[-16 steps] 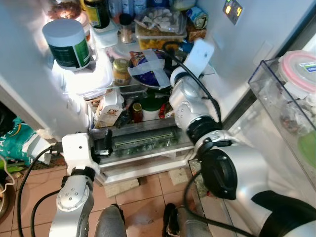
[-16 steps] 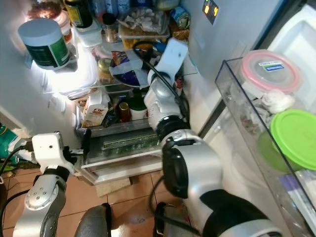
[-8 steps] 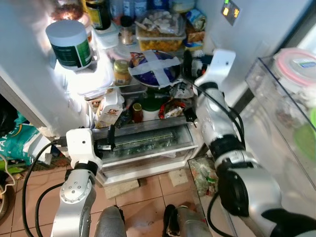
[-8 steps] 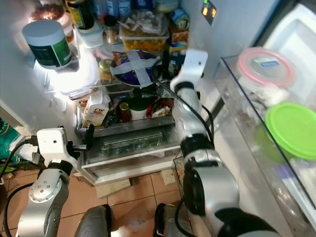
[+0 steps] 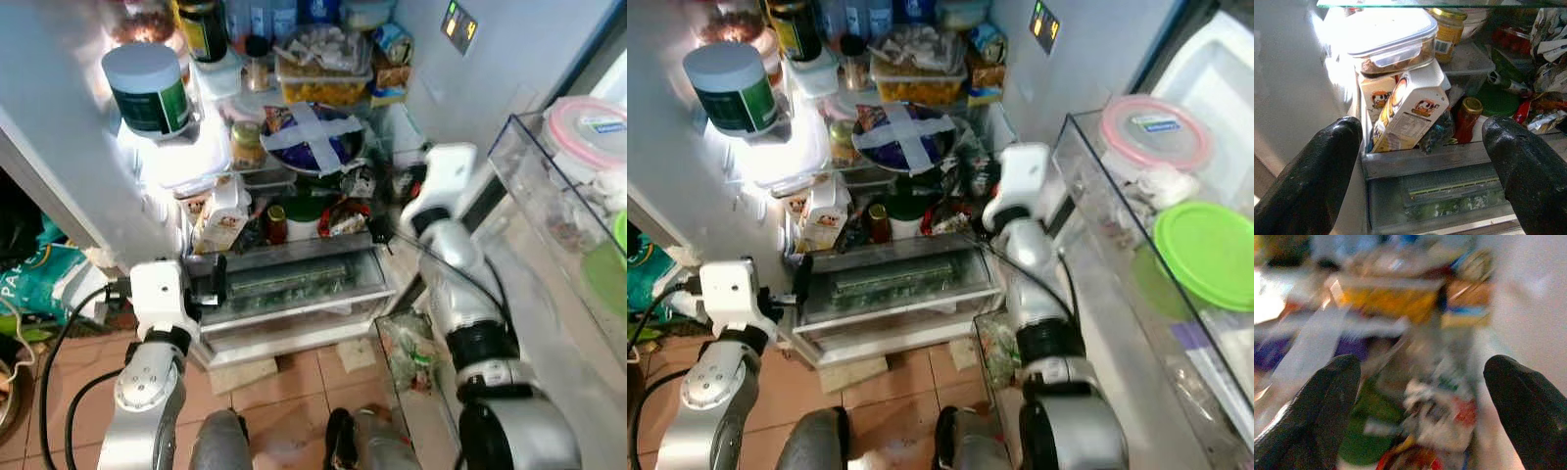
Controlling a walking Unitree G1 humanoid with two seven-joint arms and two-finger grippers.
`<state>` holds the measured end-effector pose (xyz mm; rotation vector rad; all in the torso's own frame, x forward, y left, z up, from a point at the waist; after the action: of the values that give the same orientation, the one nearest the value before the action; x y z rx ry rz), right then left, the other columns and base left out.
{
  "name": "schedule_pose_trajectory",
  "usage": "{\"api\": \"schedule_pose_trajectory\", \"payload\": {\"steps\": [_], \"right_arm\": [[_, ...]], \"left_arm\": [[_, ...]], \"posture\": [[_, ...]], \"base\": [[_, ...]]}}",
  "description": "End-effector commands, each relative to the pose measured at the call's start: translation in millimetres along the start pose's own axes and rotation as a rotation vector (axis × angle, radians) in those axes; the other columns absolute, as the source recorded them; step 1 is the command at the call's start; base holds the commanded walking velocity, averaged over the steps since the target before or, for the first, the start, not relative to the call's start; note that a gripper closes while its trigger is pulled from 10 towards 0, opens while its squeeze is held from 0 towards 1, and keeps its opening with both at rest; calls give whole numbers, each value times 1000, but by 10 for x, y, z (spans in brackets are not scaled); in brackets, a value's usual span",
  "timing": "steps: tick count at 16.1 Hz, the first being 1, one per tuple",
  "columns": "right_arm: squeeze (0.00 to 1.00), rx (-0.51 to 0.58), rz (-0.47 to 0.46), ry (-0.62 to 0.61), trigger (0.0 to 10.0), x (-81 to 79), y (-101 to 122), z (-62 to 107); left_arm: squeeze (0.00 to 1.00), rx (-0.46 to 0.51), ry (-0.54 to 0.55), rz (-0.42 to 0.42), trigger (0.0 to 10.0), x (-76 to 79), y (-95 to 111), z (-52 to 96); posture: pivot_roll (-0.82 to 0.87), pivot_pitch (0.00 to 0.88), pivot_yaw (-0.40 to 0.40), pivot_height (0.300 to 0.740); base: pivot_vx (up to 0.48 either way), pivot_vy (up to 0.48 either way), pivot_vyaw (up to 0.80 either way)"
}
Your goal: Restocking fridge
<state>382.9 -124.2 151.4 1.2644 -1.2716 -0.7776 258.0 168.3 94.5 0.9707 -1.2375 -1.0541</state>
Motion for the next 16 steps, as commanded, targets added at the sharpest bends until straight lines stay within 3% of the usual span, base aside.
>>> {"api": "schedule_pose_trajectory", "payload": {"steps": [1,6,10,16], "right_arm": [[1000,-27,29,68,10000,-55,-74,58],[1000,-36,5,242,10000,-304,-111,123],[973,20,-17,402,10000,-604,2,109],[969,61,-69,540,10000,-859,117,110]], "left_arm": [[0,0,-13,-5,10000,29,9,53],[0,1,-1,4,10000,50,2,91],[0,-10,15,5,10000,26,0,175],[0,-19,32,7,10000,11,6,244]], "posture": [[222,149,-46,740],[232,166,-57,740],[254,199,-64,740],[263,214,-68,740]], "base": [[0,0,0],[0,0,0],[0,0,0],[0,0,0]]}}
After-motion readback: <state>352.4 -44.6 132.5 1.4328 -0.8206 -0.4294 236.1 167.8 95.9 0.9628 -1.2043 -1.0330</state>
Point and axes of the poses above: a point about 5 cm out from each wrist's last joint towards the gripper, its own z axis pointing back from the gripper into the wrist, its own y axis along the axis of the wrist's last joint, x = y × z, the point moved 3 cm from there along -z, pointing out of the wrist towards the gripper, and after that the axes turned 14 degrees about z, right-handed, at the moved point
